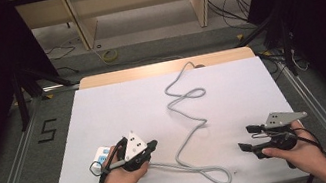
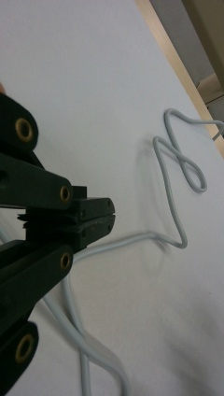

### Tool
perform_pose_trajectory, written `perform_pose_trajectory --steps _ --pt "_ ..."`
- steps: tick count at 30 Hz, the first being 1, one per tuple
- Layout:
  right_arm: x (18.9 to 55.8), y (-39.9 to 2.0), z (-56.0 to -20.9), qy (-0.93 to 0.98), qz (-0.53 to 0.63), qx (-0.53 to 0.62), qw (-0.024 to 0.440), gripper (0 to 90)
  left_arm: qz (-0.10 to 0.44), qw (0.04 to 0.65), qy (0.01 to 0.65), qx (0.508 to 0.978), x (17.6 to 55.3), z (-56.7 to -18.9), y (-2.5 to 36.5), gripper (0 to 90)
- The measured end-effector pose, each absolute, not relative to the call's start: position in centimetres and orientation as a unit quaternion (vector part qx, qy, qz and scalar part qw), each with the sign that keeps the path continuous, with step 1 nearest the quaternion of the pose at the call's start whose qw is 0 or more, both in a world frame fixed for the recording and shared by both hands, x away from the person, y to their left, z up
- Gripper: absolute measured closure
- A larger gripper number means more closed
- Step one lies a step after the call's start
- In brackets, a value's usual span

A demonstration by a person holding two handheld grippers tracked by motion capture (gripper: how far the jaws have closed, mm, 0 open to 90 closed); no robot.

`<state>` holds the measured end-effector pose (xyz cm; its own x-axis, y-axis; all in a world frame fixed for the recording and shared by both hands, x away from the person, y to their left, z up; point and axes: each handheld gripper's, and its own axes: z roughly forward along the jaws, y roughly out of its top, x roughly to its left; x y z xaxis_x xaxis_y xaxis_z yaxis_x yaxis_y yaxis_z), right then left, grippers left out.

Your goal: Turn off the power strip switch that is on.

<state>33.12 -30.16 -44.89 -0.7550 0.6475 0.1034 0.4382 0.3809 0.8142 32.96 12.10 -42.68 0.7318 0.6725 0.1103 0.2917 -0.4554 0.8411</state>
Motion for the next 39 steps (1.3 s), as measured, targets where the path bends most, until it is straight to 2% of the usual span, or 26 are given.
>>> perform_pose_trajectory --steps 39 --pt "33.1 -30.2 -44.9 0.824 0.445 0.331 0.118 28.3 0.236 0.402 0.346 0.814 32.9 -42.5 14.4 89.9"
